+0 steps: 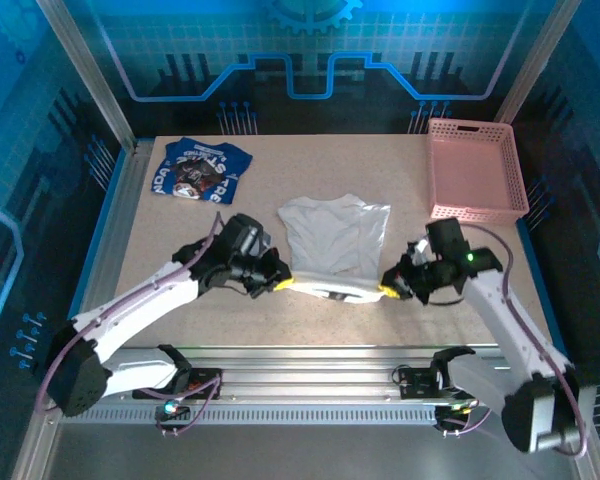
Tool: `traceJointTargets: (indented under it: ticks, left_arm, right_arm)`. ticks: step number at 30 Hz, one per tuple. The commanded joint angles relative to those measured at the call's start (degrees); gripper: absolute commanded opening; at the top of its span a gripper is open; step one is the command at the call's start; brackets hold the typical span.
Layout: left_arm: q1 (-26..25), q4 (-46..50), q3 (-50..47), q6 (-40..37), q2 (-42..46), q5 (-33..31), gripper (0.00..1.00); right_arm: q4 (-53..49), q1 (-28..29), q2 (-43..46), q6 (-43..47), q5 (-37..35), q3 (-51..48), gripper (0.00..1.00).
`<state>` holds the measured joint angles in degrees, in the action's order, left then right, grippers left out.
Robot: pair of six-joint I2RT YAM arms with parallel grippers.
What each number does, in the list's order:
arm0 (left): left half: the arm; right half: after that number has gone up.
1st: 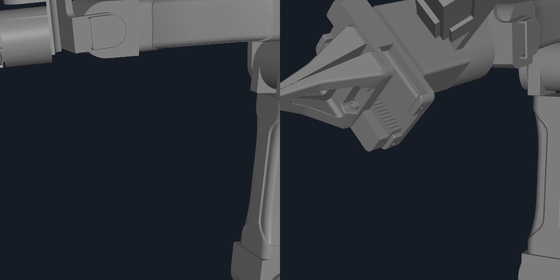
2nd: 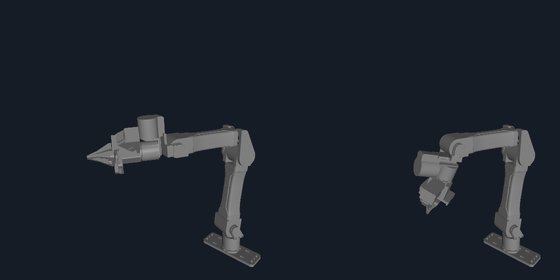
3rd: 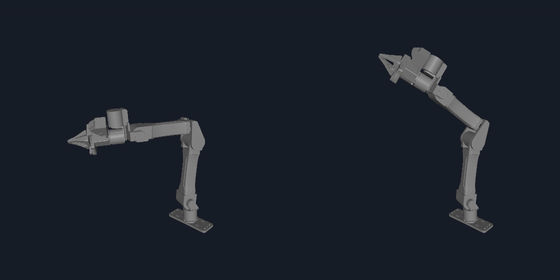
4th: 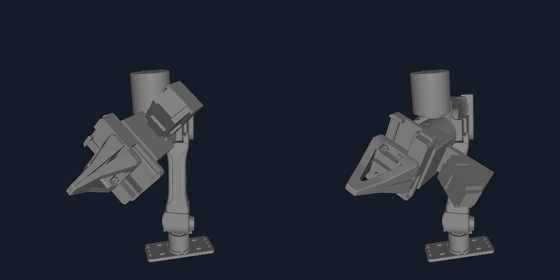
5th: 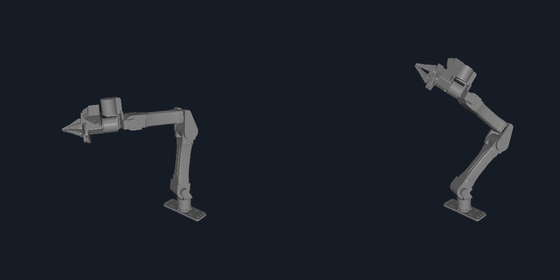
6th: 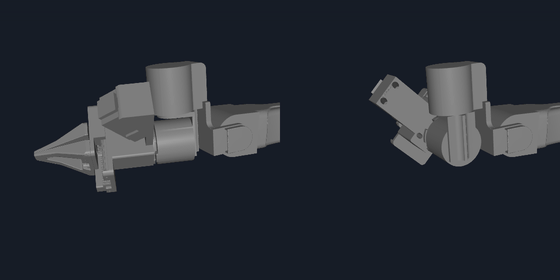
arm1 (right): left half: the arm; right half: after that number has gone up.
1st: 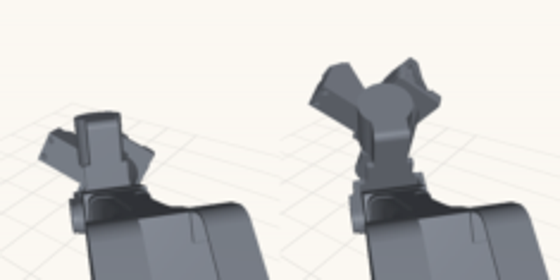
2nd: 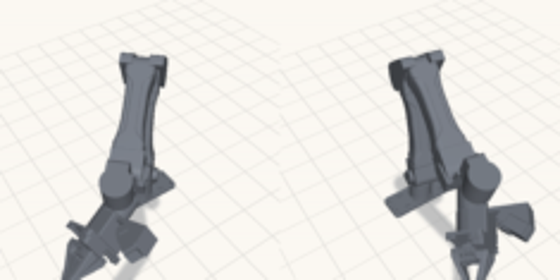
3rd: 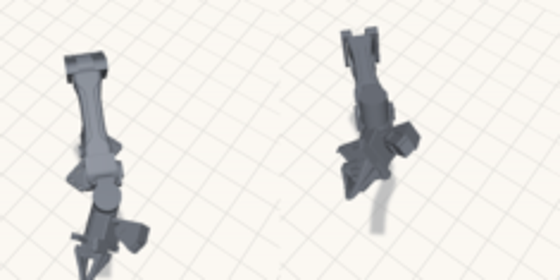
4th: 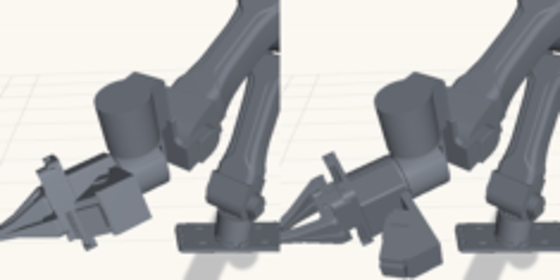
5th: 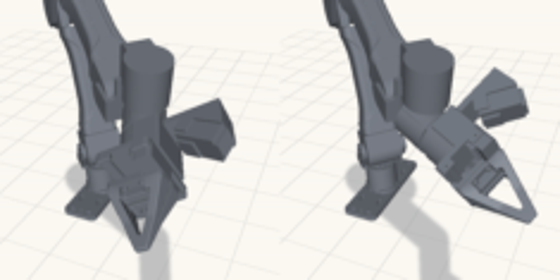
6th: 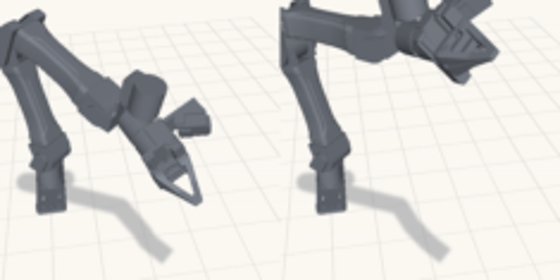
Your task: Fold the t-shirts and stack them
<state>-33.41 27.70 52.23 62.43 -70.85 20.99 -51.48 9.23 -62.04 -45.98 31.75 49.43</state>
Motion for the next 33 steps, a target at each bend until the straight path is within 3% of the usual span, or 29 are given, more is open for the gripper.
traceJointTargets:
  ticks: [1,7,14,28,31,33]
  left_arm:
    - [6.1,-0.9,5.8,-4.7,-6.3,5.7,0.00]
    - [12.5,0.0,21.4,-10.9,-25.0,12.1,0.00]
    - [16.4,6.7,38.1,-17.0,-41.6,13.5,0.00]
    - [20.0,9.4,55.7,-17.8,-59.0,15.6,0.01]
    - [20.0,9.7,60.3,-17.3,-62.2,16.2,0.08]
    - [20.0,8.8,62.8,-16.4,-63.6,16.8,0.25]
  right_arm:
    - [1.0,-3.5,-8.3,7.0,-0.3,8.4,0.00]
    - [1.4,-8.7,-28.0,12.6,0.8,22.5,0.00]
    - [0.2,-10.5,-45.2,15.0,1.4,35.4,0.00]
    - [0.5,-12.3,-61.7,13.8,2.1,47.8,0.09]
    - [0.1,-12.7,-64.0,13.3,2.3,50.7,0.15]
    - [0.7,-13.1,-65.5,12.6,2.9,52.9,0.21]
